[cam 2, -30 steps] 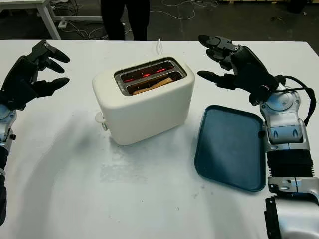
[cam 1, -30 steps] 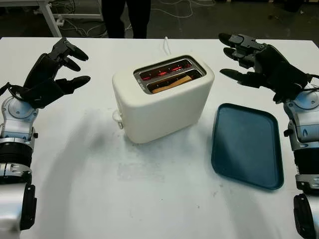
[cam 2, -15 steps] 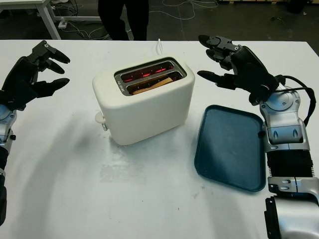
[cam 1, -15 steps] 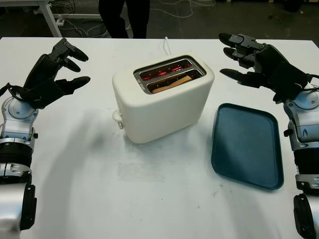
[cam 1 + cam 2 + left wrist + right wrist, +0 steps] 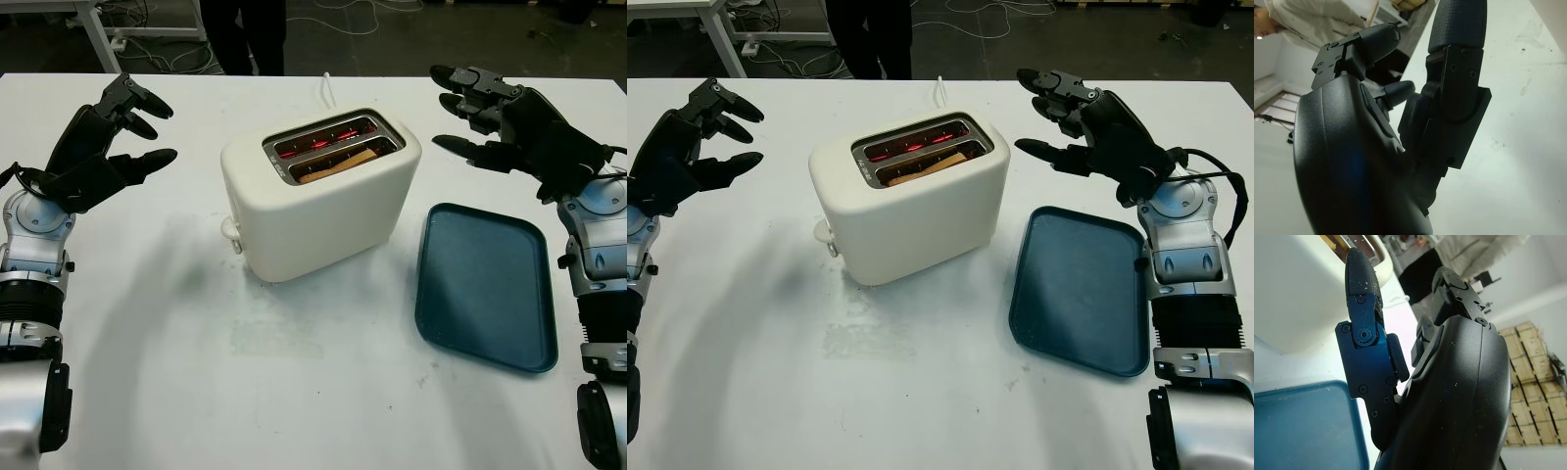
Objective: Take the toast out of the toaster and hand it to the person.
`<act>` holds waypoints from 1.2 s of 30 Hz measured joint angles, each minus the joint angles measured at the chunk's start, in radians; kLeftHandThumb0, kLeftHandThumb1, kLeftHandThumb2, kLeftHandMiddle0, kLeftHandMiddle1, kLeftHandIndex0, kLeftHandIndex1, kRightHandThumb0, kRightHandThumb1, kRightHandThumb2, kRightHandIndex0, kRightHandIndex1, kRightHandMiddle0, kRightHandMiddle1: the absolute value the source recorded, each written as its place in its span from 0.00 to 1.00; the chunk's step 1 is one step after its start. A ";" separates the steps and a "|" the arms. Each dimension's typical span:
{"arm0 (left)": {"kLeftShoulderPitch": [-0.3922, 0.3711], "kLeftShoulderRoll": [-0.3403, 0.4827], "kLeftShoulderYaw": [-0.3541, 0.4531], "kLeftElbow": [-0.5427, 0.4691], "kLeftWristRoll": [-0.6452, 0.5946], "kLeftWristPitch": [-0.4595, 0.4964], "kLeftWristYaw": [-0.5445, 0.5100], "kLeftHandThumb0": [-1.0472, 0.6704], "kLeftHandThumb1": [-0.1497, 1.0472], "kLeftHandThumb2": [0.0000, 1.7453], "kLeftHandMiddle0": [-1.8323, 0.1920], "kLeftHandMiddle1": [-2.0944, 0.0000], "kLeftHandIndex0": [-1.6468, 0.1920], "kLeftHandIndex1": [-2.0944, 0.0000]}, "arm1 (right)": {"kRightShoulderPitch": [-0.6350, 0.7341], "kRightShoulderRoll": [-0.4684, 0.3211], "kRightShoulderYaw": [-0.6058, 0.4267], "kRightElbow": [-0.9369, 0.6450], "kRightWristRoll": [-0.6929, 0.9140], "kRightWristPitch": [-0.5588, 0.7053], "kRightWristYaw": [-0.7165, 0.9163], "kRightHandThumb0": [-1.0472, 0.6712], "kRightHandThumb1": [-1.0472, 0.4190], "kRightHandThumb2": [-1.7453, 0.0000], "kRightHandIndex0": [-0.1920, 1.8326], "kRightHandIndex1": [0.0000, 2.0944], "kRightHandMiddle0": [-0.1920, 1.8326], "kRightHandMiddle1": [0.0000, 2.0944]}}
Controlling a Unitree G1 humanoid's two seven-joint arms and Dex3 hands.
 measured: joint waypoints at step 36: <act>0.000 0.000 0.000 -0.003 0.002 0.008 0.011 0.00 0.89 0.19 0.91 0.25 0.90 0.31 | 0.000 0.000 -0.006 0.002 0.005 -0.003 0.001 0.21 0.09 0.88 0.21 0.00 0.22 0.00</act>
